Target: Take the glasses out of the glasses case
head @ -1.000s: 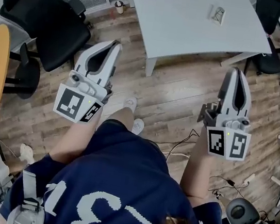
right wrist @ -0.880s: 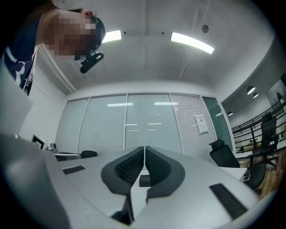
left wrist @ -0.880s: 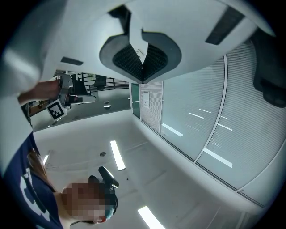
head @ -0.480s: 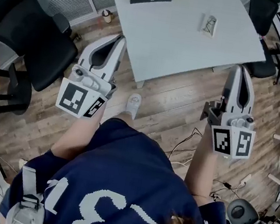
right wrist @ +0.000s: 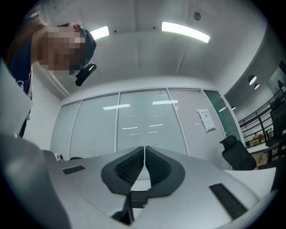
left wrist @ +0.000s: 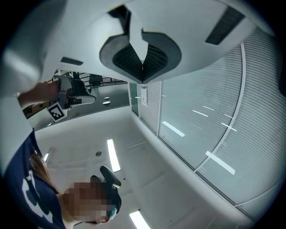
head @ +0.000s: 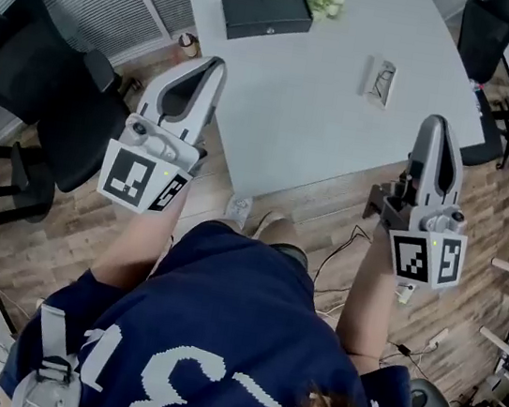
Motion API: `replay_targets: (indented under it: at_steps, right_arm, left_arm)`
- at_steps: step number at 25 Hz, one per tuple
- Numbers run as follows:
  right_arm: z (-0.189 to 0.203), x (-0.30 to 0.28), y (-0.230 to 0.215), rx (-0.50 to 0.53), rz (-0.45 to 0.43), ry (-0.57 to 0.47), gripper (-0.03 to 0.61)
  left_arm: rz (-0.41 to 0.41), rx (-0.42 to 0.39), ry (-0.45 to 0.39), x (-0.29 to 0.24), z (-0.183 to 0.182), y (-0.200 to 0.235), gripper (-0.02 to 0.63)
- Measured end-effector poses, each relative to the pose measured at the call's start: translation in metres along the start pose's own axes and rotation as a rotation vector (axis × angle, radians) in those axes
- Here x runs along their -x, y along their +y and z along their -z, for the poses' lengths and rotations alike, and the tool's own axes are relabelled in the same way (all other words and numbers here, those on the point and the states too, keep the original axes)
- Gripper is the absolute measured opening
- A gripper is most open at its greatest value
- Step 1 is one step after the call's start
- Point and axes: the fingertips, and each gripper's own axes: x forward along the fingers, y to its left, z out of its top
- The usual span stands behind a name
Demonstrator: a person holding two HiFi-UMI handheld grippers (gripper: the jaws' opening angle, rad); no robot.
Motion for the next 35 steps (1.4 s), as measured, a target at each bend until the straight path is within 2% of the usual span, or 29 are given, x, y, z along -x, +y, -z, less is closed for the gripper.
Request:
replay_targets:
  at_steps: [5, 11, 14, 17, 20, 24, 30, 35]
  right_arm:
    - [0.016, -0.045, -0.030, -0.071, -0.073, 0.016, 0.031]
    - [0.021, -0.107, -0.073, -0.075, -0.209, 0.018, 0.031]
    - [0.016, -0.133, -0.100, -0.018, -0.269, 0.018, 0.031]
    - [0.024, -0.156, -0.132, 0.110, -0.295, 0.059, 0.031]
    - [0.050, -0.174, -0.167, 0.179, -0.305, 0.160, 0.031]
    - [0.098, -0.184, -0.202, 0.199, -0.302, 0.310, 0.031]
    - [0.195, -0.169, -0.248, 0.239, -0.257, 0.573, 0.031]
    - [0.281, -0.144, -0.273, 0.276, -0.253, 0.806, 0.037]
  left_arm:
    - [-0.094, -0.006, 0.033, -0.017, 0.015, 0.019, 0.014]
    - [-0.247, -0.030, 0.045, -0.050, 0.028, 0.030, 0.014]
    - [-0.308, -0.043, 0.040, -0.076, 0.032, 0.027, 0.014]
    - [-0.361, -0.059, 0.034, -0.102, 0.035, 0.023, 0.014]
    - [-0.398, -0.066, 0.040, -0.127, 0.041, 0.018, 0.014]
    - [-0.398, -0.057, 0.064, -0.148, 0.054, 0.011, 0.014]
    - [-0.368, -0.025, 0.107, -0.180, 0.080, 0.007, 0.014]
    - [-0.337, -0.003, 0.147, -0.198, 0.101, 0.008, 0.014]
